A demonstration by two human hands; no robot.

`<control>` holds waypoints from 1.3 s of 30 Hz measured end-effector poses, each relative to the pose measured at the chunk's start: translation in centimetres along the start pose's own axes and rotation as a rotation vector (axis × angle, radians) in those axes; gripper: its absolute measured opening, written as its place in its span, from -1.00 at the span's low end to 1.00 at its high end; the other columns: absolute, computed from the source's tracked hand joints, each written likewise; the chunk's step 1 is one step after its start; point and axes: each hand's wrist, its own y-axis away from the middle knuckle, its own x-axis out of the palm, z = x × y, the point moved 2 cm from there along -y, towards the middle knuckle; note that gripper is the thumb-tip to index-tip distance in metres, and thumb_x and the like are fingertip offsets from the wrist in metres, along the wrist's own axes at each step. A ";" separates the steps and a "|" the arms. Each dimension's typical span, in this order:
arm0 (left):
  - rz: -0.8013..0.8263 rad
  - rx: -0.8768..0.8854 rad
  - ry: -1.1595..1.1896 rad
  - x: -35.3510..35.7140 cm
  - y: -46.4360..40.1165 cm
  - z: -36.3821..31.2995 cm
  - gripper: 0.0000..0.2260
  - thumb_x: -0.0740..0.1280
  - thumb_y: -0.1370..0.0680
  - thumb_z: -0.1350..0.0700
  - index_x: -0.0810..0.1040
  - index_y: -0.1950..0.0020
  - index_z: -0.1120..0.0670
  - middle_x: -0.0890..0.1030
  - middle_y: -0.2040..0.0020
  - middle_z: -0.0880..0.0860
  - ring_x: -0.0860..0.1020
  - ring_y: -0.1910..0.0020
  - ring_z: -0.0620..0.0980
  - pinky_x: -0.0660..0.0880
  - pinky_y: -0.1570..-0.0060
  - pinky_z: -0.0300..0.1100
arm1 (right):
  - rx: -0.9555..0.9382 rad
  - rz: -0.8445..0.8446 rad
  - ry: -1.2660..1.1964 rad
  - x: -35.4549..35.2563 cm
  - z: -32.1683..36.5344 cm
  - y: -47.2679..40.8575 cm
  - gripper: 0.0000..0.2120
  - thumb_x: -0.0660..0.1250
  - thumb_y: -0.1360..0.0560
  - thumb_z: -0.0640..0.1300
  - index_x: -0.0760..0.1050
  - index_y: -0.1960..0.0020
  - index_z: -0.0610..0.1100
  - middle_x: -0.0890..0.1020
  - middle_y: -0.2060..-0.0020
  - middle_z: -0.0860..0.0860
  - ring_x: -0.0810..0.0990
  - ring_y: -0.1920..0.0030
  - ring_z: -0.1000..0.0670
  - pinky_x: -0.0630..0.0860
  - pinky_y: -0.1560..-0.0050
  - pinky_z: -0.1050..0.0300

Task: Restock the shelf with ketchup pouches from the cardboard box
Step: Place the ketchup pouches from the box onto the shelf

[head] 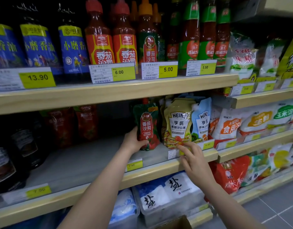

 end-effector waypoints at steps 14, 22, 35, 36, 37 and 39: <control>0.017 -0.061 -0.028 0.0 -1.0 1.4 -0.41 0.47 -0.40 0.00 0.35 -0.35 0.10 0.48 -0.31 0.11 0.47 -0.26 0.09 0.39 -0.19 -0.10 | 0.052 0.065 -0.032 -0.1 0.1 -0.2 -0.65 0.16 -0.50 -0.16 0.42 -0.27 -0.06 0.41 -0.21 -0.06 0.29 -0.28 -0.03 0.29 -0.30 0.07; -0.226 0.357 -0.101 -1.5 10.0 -0.7 -0.77 0.35 -0.49 0.10 0.50 -0.13 0.07 0.54 -0.02 -0.06 0.50 -0.02 -0.13 0.44 -0.03 -0.21 | 0.075 0.361 -0.124 -4.4 1.6 1.8 -0.54 0.19 -0.55 -0.06 0.21 -0.43 0.07 0.18 -0.45 0.03 0.16 -0.44 0.03 0.19 -0.41 0.08; 0.451 -0.082 0.127 14.7 26.3 13.6 -0.76 0.40 -0.45 0.19 0.43 0.15 -0.14 0.56 0.17 -0.11 0.55 0.19 -0.18 0.45 0.13 -0.35 | 0.562 0.711 -0.272 -2.3 3.0 24.7 -0.53 0.16 -0.57 -0.04 0.13 -0.45 0.10 0.30 -0.40 0.07 0.38 -0.33 0.04 0.26 -0.29 0.26; 0.462 -0.097 0.111 15.5 26.5 14.6 -0.74 0.41 -0.45 0.18 0.41 0.17 -0.15 0.54 0.18 -0.11 0.54 0.21 -0.18 0.44 0.16 -0.39 | 0.588 0.728 -0.275 -2.0 3.2 25.4 -0.53 0.14 -0.58 -0.05 0.11 -0.45 0.12 0.31 -0.40 0.05 0.40 -0.31 0.03 0.29 -0.30 0.22; 0.486 -0.110 0.088 16.3 26.7 15.2 -0.74 0.42 -0.45 0.17 0.39 0.17 -0.15 0.53 0.18 -0.11 0.53 0.21 -0.18 0.43 0.17 -0.42 | 0.604 0.735 -0.268 -1.6 3.2 25.9 -0.53 0.12 -0.59 -0.05 0.09 -0.46 0.13 0.31 -0.41 0.04 0.41 -0.31 0.02 0.31 -0.30 0.20; 0.558 -0.132 0.026 17.9 27.1 16.4 -0.79 0.42 -0.45 0.10 0.40 0.11 -0.12 0.52 0.13 -0.11 0.53 0.13 -0.16 0.43 0.12 -0.39 | 0.609 0.738 -0.223 -1.1 3.1 26.7 -0.53 0.07 -0.60 -0.03 0.02 -0.46 0.17 0.30 -0.42 0.05 0.42 -0.29 0.01 0.32 -0.29 0.19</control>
